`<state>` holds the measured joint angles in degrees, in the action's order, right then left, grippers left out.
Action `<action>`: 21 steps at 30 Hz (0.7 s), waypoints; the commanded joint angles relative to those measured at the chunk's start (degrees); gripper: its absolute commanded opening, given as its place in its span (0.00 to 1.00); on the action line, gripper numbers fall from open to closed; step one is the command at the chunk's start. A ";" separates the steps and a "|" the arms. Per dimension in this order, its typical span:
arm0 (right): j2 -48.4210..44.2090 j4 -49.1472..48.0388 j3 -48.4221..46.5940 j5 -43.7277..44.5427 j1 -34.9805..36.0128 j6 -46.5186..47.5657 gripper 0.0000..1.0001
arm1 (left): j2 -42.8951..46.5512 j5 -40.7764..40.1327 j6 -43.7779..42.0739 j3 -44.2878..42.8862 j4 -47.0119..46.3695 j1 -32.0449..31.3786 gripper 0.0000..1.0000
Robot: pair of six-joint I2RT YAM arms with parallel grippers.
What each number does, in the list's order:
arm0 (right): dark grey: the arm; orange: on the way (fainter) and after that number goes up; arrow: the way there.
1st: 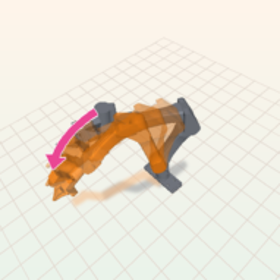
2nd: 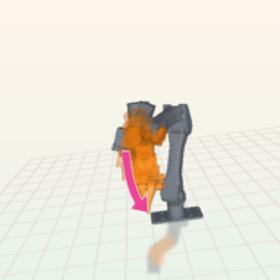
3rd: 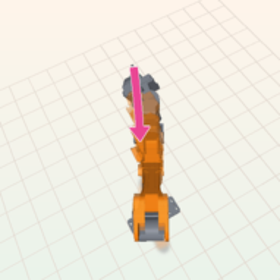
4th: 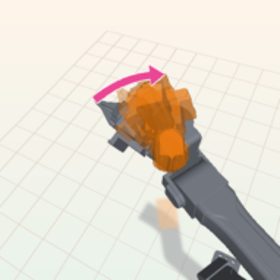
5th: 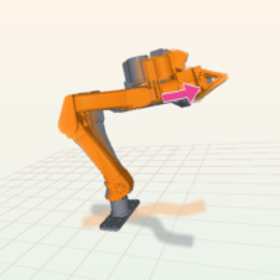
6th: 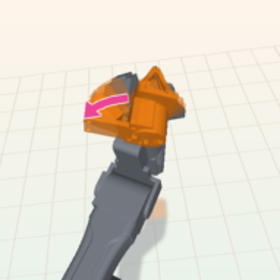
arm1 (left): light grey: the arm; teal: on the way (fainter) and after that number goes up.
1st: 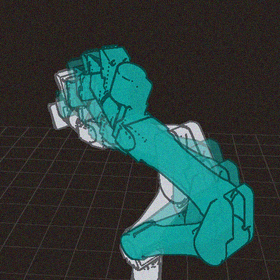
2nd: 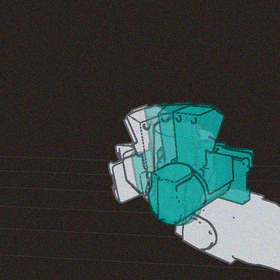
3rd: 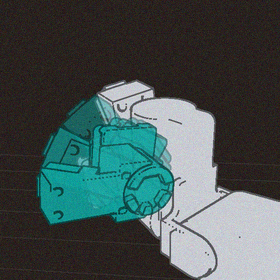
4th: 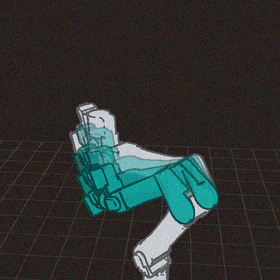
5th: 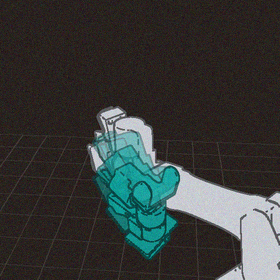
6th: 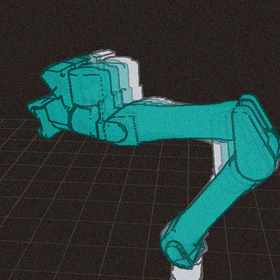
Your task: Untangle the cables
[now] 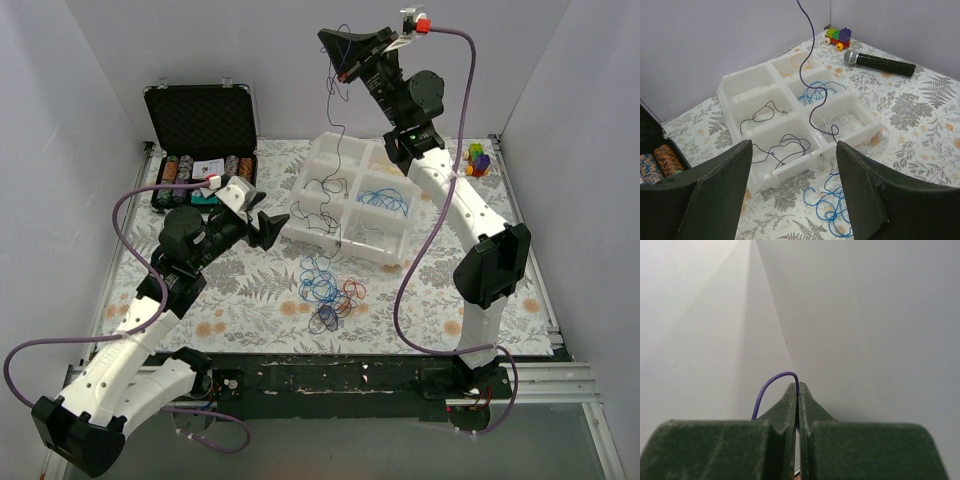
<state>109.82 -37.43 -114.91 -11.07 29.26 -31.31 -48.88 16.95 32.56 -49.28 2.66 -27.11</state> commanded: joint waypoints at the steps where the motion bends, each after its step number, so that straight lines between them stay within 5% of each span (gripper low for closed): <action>1: 0.31 0.33 -0.41 -0.53 0.01 1.95 0.01 | 1.77 0.10 0.49 0.58 0.42 0.13 0.67; 11: 0.75 11.76 15.40 -4.49 3.96 11.26 0.01 | 2.12 0.36 1.46 1.11 -0.11 0.13 0.67; 21: -0.57 18.44 29.29 2.19 7.66 18.30 0.01 | 2.83 0.45 2.25 1.64 -0.11 0.13 0.67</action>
<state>111.04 -19.55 -87.64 -11.94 37.36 -16.45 -47.77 17.04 34.41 -48.25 2.59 -27.11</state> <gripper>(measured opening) 0.031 0.673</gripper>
